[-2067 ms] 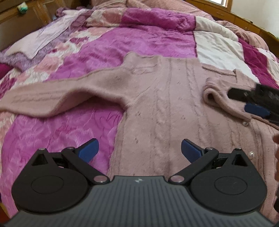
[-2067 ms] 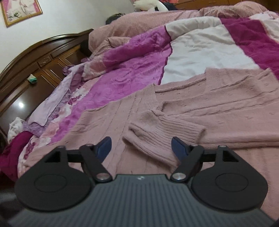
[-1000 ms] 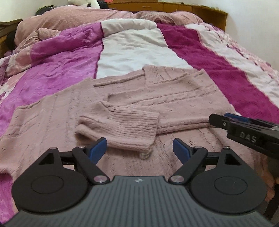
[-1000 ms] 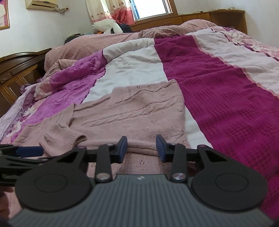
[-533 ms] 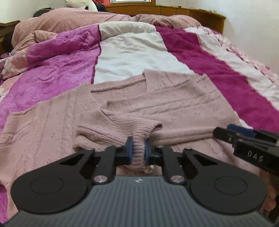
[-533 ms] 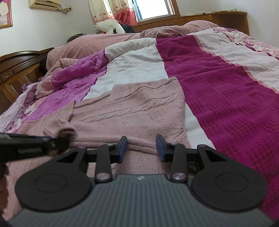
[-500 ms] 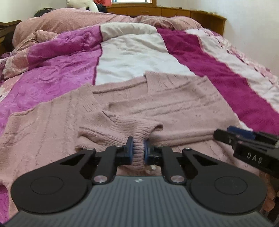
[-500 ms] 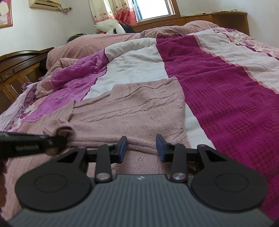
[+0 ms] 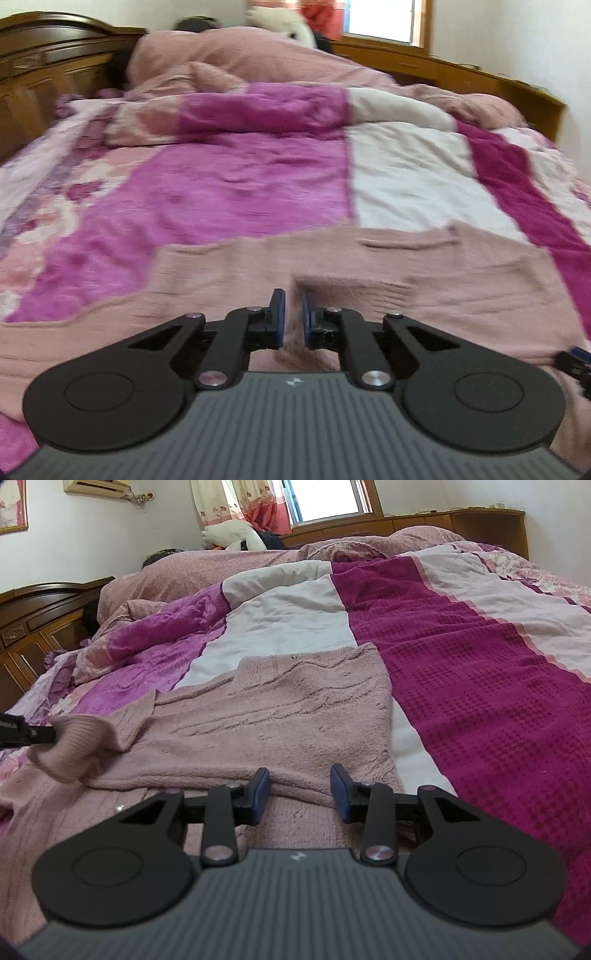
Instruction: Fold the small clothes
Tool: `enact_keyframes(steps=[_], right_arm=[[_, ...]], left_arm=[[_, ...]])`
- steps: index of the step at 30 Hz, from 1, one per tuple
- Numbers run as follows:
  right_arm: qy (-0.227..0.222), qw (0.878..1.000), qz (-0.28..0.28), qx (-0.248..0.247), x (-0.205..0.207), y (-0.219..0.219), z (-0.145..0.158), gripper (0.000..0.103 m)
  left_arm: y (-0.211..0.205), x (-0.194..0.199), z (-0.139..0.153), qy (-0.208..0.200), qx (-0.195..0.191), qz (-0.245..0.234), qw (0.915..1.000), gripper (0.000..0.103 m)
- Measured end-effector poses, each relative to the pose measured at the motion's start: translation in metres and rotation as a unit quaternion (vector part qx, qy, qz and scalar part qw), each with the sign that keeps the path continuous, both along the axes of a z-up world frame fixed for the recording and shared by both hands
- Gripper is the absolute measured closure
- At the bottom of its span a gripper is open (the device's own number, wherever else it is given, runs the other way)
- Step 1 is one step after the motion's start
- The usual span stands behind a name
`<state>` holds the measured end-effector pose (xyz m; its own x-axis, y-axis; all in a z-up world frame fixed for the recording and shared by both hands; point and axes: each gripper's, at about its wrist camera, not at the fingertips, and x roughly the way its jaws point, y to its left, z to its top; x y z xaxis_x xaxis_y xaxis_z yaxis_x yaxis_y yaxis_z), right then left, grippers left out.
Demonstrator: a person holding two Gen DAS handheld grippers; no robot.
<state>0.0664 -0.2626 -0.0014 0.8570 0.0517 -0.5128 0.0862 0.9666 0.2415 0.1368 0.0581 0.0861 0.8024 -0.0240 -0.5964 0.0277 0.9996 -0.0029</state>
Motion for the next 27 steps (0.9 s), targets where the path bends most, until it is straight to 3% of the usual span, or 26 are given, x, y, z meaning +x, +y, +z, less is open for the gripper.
enact_keyframes(steps=[6,13,15,17,23,27], right_arm=[[0.002,1.0,-0.003,-0.006,0.0,0.003,0.001,0.064],[0.008,1.0,-0.006,-0.009,0.0,0.006,0.004,0.064],[0.01,1.0,-0.006,-0.009,0.0,0.007,0.005,0.064],[0.011,1.0,-0.005,-0.009,0.0,0.007,0.006,0.064],[0.012,1.0,-0.006,-0.01,-0.001,0.007,0.006,0.064],[0.017,1.0,-0.009,0.002,-0.004,0.007,0.007,0.064]], left_arm=[[0.043,0.011,-0.005,0.013,-0.004,0.042,0.999,0.092],[0.059,0.0,-0.013,0.043,-0.072,0.035,0.9959,0.09],[0.06,-0.004,-0.016,0.054,-0.091,0.04,0.9936,0.073],[0.061,-0.016,-0.017,0.049,-0.116,0.045,0.991,0.044],[0.055,-0.043,-0.014,0.049,-0.165,0.032,0.9845,0.04],[0.054,-0.048,-0.02,0.062,-0.253,0.016,0.9655,0.04]])
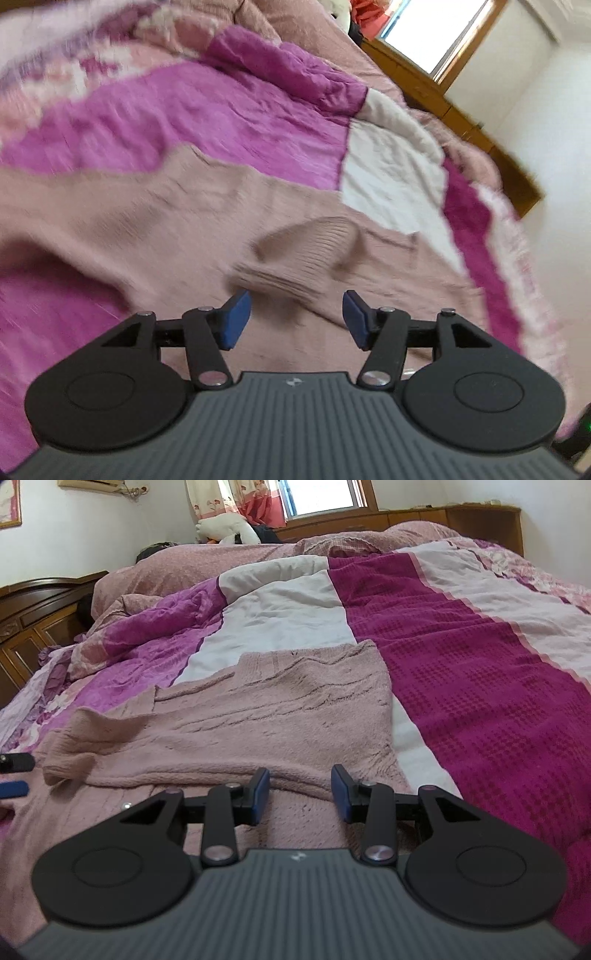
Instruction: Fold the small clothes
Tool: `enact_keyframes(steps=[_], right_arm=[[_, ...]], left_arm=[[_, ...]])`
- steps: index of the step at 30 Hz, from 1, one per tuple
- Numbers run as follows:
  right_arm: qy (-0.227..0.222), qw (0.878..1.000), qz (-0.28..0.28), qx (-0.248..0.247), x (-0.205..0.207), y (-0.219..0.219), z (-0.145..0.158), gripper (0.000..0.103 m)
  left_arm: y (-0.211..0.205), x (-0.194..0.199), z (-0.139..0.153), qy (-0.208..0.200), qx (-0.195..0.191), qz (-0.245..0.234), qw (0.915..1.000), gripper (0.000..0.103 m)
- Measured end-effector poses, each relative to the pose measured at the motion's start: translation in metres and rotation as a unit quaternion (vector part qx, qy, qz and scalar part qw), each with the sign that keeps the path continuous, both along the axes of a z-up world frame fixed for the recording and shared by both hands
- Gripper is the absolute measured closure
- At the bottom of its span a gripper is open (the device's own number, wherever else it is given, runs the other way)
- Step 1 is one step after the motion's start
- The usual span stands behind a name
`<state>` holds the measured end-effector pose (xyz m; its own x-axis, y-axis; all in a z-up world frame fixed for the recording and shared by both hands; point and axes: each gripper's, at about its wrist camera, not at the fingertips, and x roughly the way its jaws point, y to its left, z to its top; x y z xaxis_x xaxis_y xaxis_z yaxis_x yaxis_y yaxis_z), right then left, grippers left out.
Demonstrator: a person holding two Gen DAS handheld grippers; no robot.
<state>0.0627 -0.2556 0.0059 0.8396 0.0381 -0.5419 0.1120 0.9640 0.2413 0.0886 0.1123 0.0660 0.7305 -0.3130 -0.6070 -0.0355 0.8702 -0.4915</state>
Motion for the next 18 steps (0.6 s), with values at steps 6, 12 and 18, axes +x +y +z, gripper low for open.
enact_keyframes(steps=[6,12,18], right_arm=[[0.018,0.999,-0.002,0.042,-0.009,-0.001,0.003,0.064],[0.019,0.994,-0.02,0.108,-0.011,-0.008,0.002,0.061],[0.012,0.983,-0.045,0.178,-0.003,-0.021,-0.004,0.054]], left_arm=[[0.003,0.015,-0.019,0.007,-0.102,0.025,0.9944,0.04],[0.005,0.025,-0.027,0.001,-0.099,0.046,0.994,0.04],[0.017,0.034,-0.032,-0.007,-0.101,0.076,0.992,0.04]])
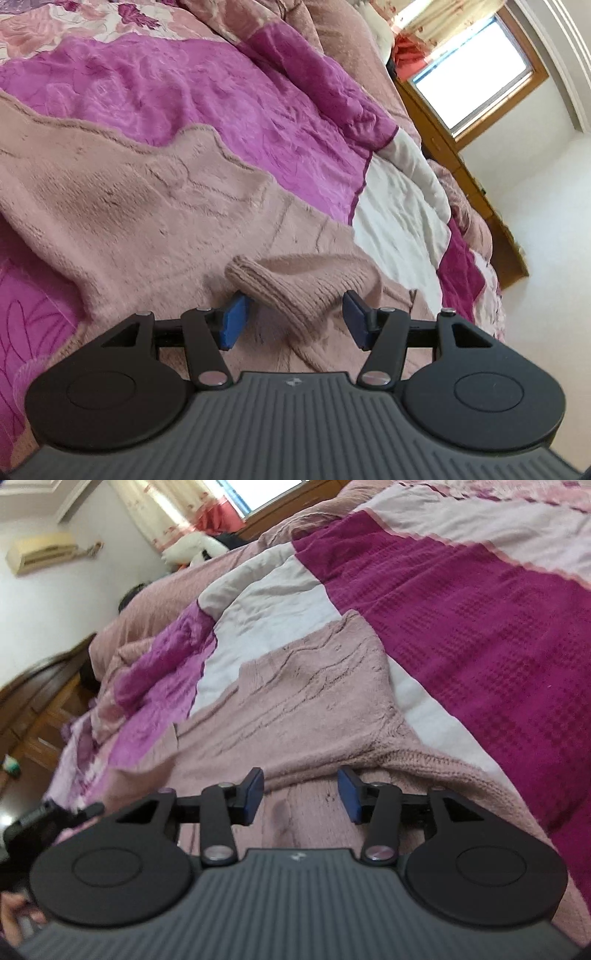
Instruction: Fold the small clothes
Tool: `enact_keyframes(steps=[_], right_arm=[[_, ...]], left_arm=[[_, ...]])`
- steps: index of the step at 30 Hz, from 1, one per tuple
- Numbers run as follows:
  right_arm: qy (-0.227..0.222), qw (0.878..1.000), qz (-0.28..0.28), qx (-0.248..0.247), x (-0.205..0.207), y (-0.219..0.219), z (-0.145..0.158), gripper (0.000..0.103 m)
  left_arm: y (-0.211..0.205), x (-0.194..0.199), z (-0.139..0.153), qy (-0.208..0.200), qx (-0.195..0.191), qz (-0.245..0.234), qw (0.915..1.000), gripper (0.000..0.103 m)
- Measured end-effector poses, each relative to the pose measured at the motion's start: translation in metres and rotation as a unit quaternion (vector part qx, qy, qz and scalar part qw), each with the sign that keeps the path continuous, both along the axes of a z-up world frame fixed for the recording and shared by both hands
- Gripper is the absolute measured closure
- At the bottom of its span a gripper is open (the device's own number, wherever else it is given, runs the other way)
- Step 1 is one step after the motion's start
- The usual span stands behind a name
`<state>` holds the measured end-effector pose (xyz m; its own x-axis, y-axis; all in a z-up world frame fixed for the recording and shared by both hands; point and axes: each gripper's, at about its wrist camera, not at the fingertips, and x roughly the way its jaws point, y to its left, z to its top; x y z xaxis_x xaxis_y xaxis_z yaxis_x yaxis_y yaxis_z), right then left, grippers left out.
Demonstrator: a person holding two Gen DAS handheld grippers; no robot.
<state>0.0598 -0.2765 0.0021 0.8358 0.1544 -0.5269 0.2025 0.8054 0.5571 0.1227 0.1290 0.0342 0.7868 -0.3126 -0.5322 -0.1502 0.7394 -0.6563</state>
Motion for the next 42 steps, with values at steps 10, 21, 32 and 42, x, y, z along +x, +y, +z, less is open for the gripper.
enact_keyframes(steps=[10,21,32,42], right_arm=[[-0.006,0.999,-0.023,0.049,0.002,-0.012,-0.005,0.056],[-0.021,0.998,-0.059,0.026,0.008,-0.025,0.006,0.091],[0.013,0.999,-0.05,-0.013,-0.005,-0.036,0.002,0.098],[0.015,0.998,-0.033,-0.044,-0.008,-0.021,0.009,0.091]], left_arm=[[0.0,0.016,-0.004,-0.008,-0.038,0.004,0.9992,0.046],[-0.011,-0.007,0.041,-0.088,0.11,0.007,0.9901,0.091],[-0.007,-0.02,-0.005,-0.003,0.174,-0.005,0.9847,0.079],[0.012,-0.046,0.017,0.011,0.22,0.029,0.9751,0.069]])
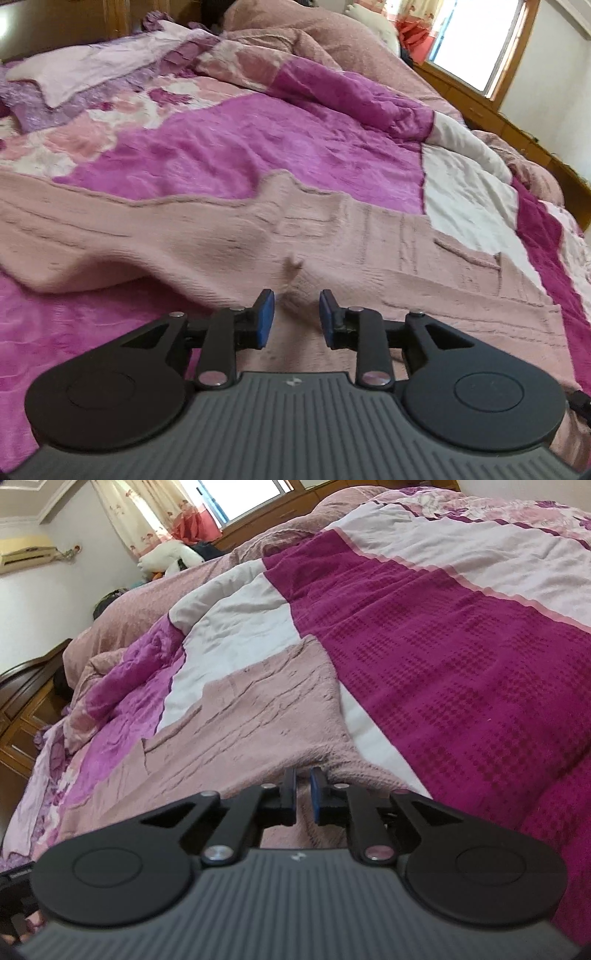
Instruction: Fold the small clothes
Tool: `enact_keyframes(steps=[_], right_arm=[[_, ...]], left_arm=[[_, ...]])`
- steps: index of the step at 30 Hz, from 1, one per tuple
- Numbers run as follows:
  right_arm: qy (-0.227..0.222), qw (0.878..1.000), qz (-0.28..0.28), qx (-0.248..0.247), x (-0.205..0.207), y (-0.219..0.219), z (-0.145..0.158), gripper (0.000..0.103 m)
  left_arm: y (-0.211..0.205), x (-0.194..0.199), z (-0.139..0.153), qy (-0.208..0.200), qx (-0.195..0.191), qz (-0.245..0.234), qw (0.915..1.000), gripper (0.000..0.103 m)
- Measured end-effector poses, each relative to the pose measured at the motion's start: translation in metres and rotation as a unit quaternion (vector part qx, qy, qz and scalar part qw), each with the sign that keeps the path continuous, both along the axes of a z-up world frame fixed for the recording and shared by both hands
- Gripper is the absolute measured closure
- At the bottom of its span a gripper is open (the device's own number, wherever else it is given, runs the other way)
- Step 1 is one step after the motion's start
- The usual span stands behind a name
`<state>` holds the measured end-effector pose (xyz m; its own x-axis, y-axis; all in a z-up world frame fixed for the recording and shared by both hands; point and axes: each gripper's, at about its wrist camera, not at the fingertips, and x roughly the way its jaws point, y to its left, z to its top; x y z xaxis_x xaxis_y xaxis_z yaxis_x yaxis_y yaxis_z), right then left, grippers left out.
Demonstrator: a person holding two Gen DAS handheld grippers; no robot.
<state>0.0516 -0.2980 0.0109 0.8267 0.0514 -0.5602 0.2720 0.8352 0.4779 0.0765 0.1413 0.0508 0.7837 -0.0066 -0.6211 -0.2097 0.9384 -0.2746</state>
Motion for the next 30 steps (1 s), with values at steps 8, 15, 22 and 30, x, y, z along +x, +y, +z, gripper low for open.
enact_keyframes(steps=[8,15,22,30], right_arm=[[-0.016,0.999,0.027,-0.021,-0.01,0.013,0.011,0.046],[-0.025,0.997,0.064,-0.035,-0.019,0.027,0.019,0.046],[-0.007,0.996,0.083,-0.039,-0.027,0.041,0.012,0.046],[0.007,0.993,0.097,-0.063,-0.03,0.057,0.005,0.046]], left_arm=[[0.026,-0.022,0.018,0.007,0.018,0.039,0.9991,0.06],[0.075,-0.04,0.022,0.015,0.0,0.118,0.9929,0.043],[0.133,-0.051,0.005,0.023,-0.081,0.196,0.977,0.041],[0.169,-0.063,-0.015,0.005,-0.155,0.262,0.9524,0.029]])
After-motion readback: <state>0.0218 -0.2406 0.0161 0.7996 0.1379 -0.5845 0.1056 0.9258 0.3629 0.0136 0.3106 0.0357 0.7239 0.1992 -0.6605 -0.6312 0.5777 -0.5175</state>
